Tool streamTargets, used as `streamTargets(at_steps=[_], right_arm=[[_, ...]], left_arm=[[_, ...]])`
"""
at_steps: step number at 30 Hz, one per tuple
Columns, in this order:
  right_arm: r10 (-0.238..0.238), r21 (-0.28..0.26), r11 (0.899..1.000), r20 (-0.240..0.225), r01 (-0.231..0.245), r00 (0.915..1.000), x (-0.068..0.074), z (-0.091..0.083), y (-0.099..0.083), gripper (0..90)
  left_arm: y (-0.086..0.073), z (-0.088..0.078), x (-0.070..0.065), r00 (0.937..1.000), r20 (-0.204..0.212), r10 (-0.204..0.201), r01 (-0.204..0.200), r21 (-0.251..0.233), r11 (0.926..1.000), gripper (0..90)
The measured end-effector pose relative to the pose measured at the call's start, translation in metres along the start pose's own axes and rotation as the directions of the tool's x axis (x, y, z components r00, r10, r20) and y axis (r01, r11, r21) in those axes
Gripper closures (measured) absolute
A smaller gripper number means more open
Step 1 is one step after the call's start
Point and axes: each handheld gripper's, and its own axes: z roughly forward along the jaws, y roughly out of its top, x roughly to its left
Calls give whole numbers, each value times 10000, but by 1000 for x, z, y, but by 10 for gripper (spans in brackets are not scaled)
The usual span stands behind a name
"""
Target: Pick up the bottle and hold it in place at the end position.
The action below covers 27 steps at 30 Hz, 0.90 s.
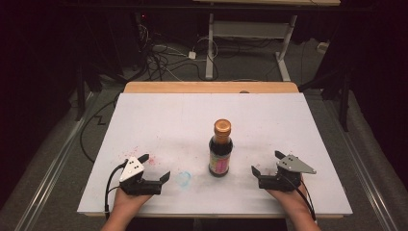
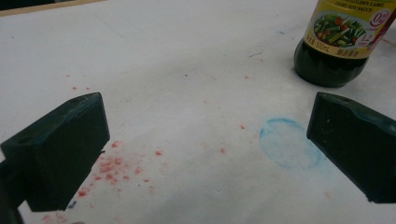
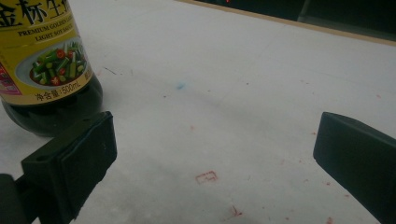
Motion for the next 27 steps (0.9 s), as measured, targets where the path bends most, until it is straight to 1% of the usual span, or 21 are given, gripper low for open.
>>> streamTargets(at_steps=[3, 9, 13, 15, 19, 22, 25, 27], right_arm=[[158, 37, 9999, -14, -158, 9999, -1, 0, 0, 1], [110, -7, 9999, -48, -110, 9999, -2, 0, 0, 1], [238, 66, 9997, -48, -237, 9997, -2, 0, 0, 1], [201, 101, 9997, -66, -201, 9998, -2, 1, 1, 1], [209, 120, 9997, -63, -208, 9998, -2, 1, 1, 2], [230, 75, 9997, -74, -230, 9997, -3, 1, 0, 1], [148, 92, 9998, -77, -147, 9999, -2, 1, 0, 2], [154, 127, 9998, -96, -153, 9998, -2, 1, 1, 2]], left_arm=[[0, 0, 0, 10000, 6, -51, 51, 35, 10000, 0], [0, 1, 0, 10000, -13, -8, 8, 32, 10000, 0], [0, -1, 0, 10000, 85, -2, 3, -88, 10000, 0], [1, -2, 0, 9998, 164, -61, 63, -79, 9999, 0], [1, -2, 0, 9998, 171, -123, 125, -150, 9998, 0], [1, -3, 0, 9996, 267, -44, 47, -116, 9999, 0], [0, -3, -1, 9996, 270, 21, -18, -91, 10000, 0], [1, -2, 0, 9994, 331, -62, 60, 36, 10000, 0]])
